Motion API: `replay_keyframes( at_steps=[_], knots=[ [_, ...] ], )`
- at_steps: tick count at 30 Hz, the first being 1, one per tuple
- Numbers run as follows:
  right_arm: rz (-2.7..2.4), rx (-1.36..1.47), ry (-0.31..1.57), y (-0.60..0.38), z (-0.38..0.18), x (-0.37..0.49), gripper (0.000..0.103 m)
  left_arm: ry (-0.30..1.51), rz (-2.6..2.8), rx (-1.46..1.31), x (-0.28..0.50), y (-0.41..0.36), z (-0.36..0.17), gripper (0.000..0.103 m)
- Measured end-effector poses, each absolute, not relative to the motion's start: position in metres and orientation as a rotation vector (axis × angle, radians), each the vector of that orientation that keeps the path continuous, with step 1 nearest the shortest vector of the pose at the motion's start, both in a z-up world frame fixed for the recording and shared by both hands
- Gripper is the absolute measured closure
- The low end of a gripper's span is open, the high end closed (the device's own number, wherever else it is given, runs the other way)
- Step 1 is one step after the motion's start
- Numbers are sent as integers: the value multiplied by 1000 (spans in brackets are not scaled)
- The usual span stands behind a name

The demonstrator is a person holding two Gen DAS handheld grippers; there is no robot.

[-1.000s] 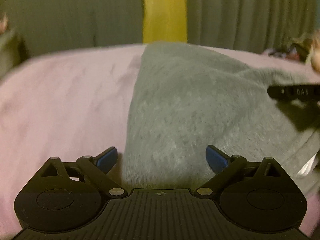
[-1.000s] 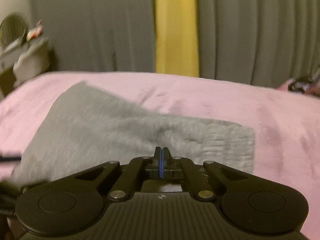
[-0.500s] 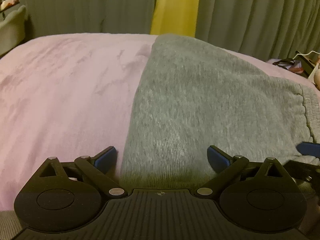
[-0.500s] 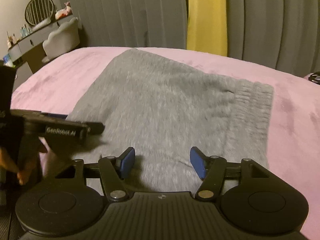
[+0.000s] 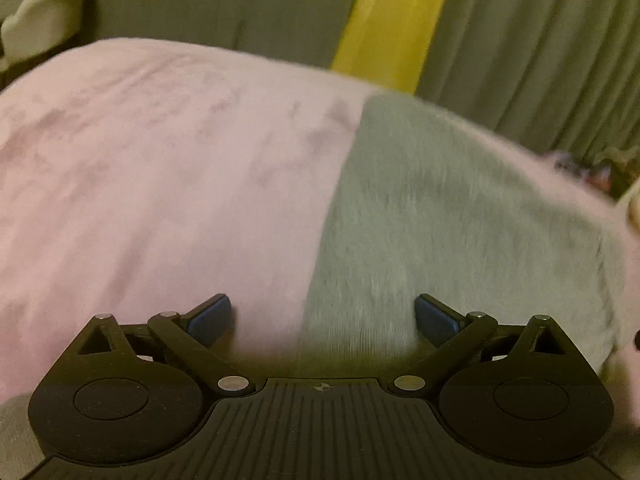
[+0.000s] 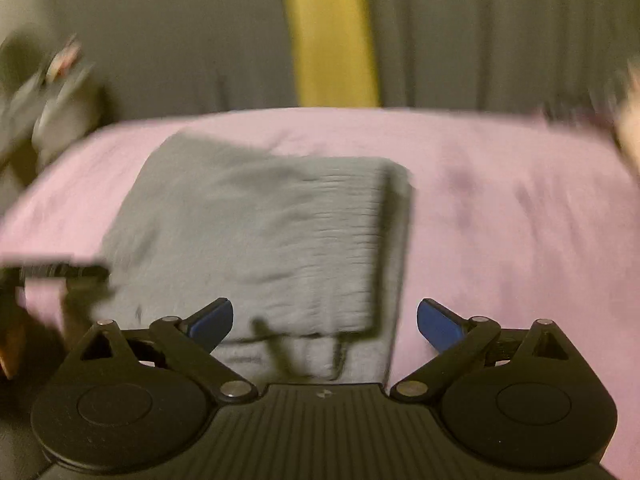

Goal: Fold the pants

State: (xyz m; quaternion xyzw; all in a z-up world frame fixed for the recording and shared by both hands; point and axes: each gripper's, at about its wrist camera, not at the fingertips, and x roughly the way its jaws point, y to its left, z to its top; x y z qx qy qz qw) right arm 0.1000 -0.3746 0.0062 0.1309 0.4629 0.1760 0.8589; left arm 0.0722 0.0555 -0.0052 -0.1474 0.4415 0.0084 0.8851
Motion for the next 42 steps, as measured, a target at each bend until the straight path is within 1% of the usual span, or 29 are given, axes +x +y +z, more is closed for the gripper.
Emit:
replay_keyframes(
  at_steps=[1,4,7,9,10,14,22,23,25,26,27,29,30,31,33,35,36,37,39,42],
  knots=[
    [385,370,986,-386,-1,110,4,903,-4,-326,75,59,-4,2],
    [405,534,1056,-400,-27,138,4,893,-115,-325,89,60,-6,2],
    [420,733,1184,-408,-66,165,4,966,-227,-334,107,60,-24,2],
    [428,810,1218,-412,-85,173,4,1017,-278,-381,117,62,-36,3],
    [453,839,1208,-414,-88,176,4,1012,-289,-393,121,63,-39,3],
    [528,853,1197,-413,-96,183,4,1016,-366,-487,141,69,-47,3],
    [600,760,1139,-395,-93,187,4,1004,-451,-533,170,66,-58,3],
    [601,739,1132,-394,-91,191,8,994,-457,-549,171,68,-59,5],
    [582,715,1126,-393,-90,191,32,972,-449,-543,169,67,-58,26],
    [584,738,1126,-396,-90,191,32,967,-446,-531,168,68,-58,30],
    [585,759,1126,-396,-90,190,32,958,-449,-530,167,70,-57,32],
    [587,775,1129,-395,-92,191,29,957,-458,-559,168,74,-60,32],
    [589,791,1129,-396,-93,192,23,960,-459,-576,171,71,-62,30],
    [597,792,1127,-394,-92,194,16,969,-455,-587,176,71,-65,26],
    [592,728,1124,-384,-88,195,14,967,-450,-599,179,70,-64,24],
    [569,657,1110,-376,-80,192,17,960,-419,-543,177,63,-60,38],
    [545,621,1101,-374,-77,190,29,954,-416,-516,175,57,-57,46],
    [529,595,1088,-371,-73,187,37,941,-411,-492,173,54,-53,53],
    [527,590,1063,-371,-65,183,42,919,-403,-468,168,49,-43,61],
    [557,556,1004,-368,-45,179,46,894,-408,-446,166,43,-25,64]
  ],
)
